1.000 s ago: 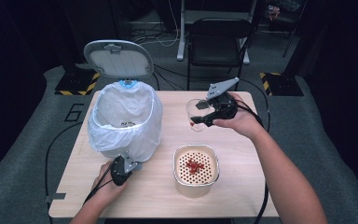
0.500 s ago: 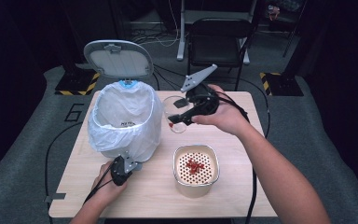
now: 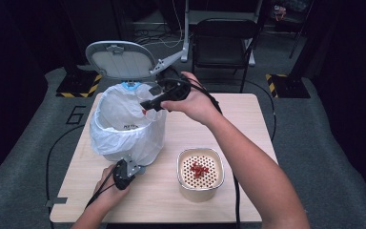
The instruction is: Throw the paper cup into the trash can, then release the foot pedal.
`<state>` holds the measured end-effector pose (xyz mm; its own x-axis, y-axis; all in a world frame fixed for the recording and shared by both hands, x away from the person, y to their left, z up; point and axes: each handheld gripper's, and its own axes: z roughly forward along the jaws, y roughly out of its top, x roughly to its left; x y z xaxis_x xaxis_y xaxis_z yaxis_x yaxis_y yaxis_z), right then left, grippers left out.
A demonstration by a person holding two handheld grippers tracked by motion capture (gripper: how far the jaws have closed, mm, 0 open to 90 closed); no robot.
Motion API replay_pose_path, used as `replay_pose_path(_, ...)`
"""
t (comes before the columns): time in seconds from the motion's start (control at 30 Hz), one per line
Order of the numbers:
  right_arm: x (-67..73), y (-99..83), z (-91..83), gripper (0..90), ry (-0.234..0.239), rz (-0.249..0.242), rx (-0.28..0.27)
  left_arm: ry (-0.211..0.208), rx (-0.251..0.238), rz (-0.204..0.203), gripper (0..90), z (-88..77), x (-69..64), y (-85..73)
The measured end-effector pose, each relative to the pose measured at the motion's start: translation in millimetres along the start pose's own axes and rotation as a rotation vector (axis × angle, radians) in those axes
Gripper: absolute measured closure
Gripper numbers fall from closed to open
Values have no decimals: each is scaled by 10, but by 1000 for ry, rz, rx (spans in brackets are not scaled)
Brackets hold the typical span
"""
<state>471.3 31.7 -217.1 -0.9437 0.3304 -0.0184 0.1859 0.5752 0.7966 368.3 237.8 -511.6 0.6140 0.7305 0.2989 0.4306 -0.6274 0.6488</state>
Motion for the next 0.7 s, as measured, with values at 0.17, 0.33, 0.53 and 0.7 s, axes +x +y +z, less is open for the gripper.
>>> replay_pose_path(0.17,-61,88,224,405,-18,21,6,-3,1,-1,900,0,6,0)
replay_pose_path(0.33,-97,136,418,396,-38,27,0,-2,0,-1,900,0,5,0)
replay_pose_path(0.53,-87,169,622,382,-54,38,7,-2,0,-3,900,0,4,-1)
replay_pose_path(0.7,-48,185,758,141,-103,54,-47,-3,-1,-5,900,1,5,-1)
